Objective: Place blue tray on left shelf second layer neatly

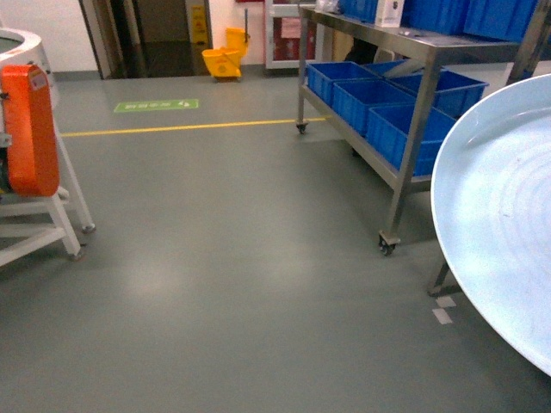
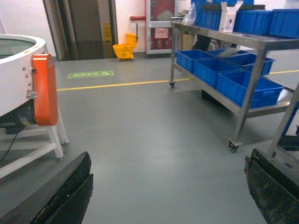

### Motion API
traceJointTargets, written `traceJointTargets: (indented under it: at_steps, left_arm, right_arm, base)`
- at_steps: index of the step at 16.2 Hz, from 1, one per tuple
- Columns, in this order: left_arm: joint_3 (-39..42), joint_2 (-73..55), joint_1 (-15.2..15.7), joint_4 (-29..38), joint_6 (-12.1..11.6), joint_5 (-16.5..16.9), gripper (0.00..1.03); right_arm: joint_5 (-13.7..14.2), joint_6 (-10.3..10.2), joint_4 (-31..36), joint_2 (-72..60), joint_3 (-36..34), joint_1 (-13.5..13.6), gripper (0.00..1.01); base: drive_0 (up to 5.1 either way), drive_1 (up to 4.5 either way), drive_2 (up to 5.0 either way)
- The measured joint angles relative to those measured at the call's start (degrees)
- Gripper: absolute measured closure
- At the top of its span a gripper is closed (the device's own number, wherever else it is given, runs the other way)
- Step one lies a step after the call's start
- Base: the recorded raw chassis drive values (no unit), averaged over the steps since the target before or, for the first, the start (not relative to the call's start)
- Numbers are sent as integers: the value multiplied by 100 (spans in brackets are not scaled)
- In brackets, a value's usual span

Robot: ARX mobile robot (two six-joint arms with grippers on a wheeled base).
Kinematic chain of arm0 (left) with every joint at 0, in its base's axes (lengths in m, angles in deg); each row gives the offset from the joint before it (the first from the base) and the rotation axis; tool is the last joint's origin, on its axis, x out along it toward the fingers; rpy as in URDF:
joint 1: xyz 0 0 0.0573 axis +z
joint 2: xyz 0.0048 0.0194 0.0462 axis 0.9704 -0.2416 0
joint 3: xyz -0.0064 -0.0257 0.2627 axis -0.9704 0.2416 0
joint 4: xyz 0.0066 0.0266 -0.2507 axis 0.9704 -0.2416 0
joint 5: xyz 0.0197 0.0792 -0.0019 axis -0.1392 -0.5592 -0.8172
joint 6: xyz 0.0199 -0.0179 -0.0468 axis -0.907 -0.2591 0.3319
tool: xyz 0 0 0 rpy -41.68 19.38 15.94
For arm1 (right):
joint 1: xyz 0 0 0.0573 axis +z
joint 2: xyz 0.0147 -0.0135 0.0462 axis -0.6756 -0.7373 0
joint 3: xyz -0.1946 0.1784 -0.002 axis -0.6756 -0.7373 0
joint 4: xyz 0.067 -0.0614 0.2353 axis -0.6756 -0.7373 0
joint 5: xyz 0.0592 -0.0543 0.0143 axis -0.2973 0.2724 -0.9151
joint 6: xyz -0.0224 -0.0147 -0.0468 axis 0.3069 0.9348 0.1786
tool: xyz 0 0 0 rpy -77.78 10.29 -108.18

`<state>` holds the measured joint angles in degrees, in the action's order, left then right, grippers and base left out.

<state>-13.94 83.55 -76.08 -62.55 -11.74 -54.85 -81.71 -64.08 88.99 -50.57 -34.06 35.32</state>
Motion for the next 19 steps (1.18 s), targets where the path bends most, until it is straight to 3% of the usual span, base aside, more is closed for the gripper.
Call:
traceJointTargets:
  at_steps: [19]
  left_arm:
    - [0,0,0,2,0,0,5]
  right_arm:
    - [-2,0,0,0,0,0,99]
  base:
    - [-164,-164,-164]
